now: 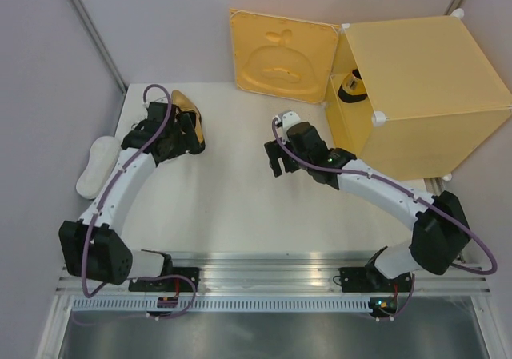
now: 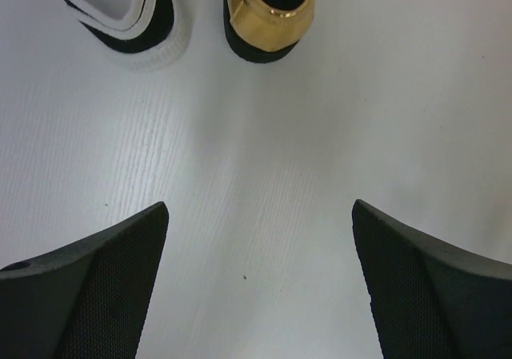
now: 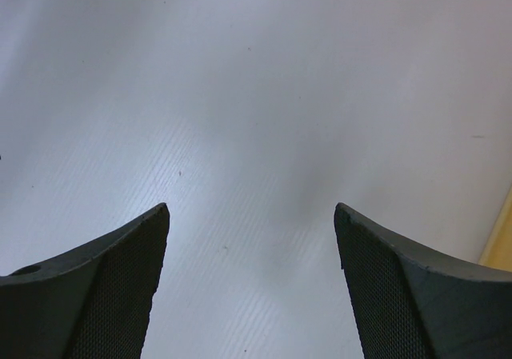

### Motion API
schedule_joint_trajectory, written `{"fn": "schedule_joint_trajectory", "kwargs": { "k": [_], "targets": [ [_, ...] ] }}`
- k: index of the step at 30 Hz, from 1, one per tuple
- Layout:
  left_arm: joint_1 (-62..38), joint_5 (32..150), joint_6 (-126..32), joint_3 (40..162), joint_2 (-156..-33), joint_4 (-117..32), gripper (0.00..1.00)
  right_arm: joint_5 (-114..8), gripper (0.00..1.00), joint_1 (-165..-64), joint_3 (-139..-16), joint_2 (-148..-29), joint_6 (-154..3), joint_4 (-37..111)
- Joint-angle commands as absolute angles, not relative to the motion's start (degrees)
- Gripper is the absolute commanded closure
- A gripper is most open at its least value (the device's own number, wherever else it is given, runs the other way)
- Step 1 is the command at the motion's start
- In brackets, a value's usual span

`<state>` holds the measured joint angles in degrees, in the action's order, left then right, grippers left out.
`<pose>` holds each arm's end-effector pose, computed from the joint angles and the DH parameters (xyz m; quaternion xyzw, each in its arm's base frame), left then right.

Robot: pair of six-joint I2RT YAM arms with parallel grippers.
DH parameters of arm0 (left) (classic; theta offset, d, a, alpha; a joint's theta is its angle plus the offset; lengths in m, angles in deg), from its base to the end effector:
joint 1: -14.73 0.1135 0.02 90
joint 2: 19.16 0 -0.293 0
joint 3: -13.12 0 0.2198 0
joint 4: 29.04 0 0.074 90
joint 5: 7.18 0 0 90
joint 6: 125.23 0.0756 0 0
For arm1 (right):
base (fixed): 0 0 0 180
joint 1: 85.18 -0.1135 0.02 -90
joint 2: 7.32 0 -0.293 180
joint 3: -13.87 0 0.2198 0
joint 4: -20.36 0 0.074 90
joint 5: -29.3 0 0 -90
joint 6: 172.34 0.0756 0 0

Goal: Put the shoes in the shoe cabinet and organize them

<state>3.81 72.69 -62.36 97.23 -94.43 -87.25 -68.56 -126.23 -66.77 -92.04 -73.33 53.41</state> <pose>0.2572 -0.0361 0.3180 -0.1620 0.9205 -0.0345 0.3539 0.2564 0.2096 0.2997 -0.2172 0.8671 0.1323 0.4284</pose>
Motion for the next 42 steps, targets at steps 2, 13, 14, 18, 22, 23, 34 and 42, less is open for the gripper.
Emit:
{"fn": "schedule_joint_trajectory", "kwargs": {
  "k": [2,13,14,18,22,23,34,42],
  "targets": [
    [6.7,72.4,-66.6,104.5,-104.4,-80.6,0.02,-69.5,0.12,-126.5,-60.9,-85.2,-70.3,50.5],
    [10.7,69.8,-67.1,122.2,-125.0,-80.9,0.03,-76.8,0.02,-126.4,-55.2,-77.5,-70.3,49.6],
    [11.1,69.8,-67.0,123.1,-126.0,-80.9,0.05,-77.0,0.02,-126.4,-55.0,-77.3,-70.3,49.4],
    [11.5,68.3,-65.9,127.8,-131.4,-81.9,0.14,-77.8,0.02,-126.4,-55.0,-77.2,-71.6,48.9],
    [12.1,67.8,-65.2,130.1,-135.3,-82.5,0.37,-78.3,0.02,-126.4,-55.3,-78.1,-72.6,49.3],
    [12.1,67.8,-65.0,130.6,-136.4,-82.6,0.38,-78.3,0.02,-126.5,-55.3,-78.4,-72.6,49.3],
    [12.1,70.9,-62.4,132.3,-141.4,-84.5,0.78,-79.0,0.02,-126.4,-55.9,-79.7,-73.7,49.3],
    [11.6,75.4,-58.4,131.0,-137.1,-84.9,0.98,-78.5,0.02,-126.4,-56.8,-79.3,-73.9,49.1]
  ]
}}
